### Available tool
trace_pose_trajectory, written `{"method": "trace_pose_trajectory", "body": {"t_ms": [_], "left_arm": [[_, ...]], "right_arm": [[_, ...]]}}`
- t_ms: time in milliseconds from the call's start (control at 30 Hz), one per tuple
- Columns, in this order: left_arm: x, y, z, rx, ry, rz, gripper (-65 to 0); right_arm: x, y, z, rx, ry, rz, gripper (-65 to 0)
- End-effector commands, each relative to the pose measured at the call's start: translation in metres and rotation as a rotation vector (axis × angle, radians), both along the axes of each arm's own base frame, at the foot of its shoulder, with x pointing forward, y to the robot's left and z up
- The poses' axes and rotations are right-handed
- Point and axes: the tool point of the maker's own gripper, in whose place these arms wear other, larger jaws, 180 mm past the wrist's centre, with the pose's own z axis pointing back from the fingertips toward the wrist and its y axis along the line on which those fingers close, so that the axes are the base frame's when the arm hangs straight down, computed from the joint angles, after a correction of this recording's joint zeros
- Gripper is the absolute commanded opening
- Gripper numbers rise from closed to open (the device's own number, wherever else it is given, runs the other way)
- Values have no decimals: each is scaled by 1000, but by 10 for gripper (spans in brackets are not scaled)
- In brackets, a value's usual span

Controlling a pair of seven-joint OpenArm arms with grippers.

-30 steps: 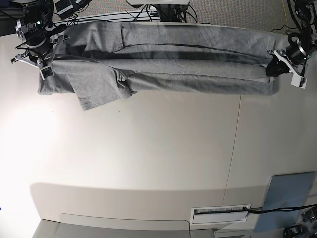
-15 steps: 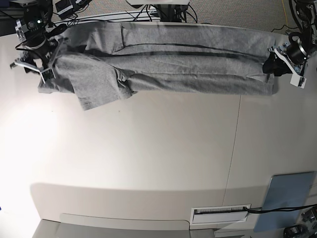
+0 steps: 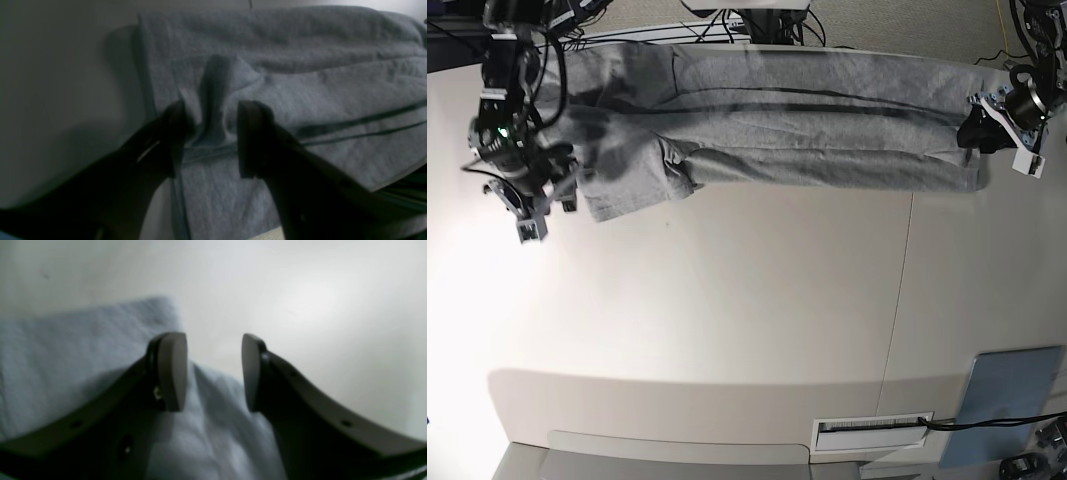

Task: Fold the T-shirt properly
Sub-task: 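Tuck the loose sleeve end under with the right gripper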

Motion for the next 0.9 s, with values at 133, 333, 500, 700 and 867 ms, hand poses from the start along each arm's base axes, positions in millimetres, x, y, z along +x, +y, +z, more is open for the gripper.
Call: {"method": "trace_pose_trajectory", "body": {"t_ms": [133,333,500,700,867], "left_arm": [[7,4,12,10,-37,-8,-387],[6,7,9,31,-28,-12,-387],[5,7,9,35,-26,-12,-387],[5,7,9,36,-26,-12,-387],[5,7,9,36,-26,-12,-387]], "right_arm": [[26,12,-13,39,62,9,-384],[22,27,-47,42,219,51,-387],[20,28,-49,-17,232,89,-592],[27,40,-2,-87,88,194,-650],[-1,62,44,-173,-35,276,-650]]}}
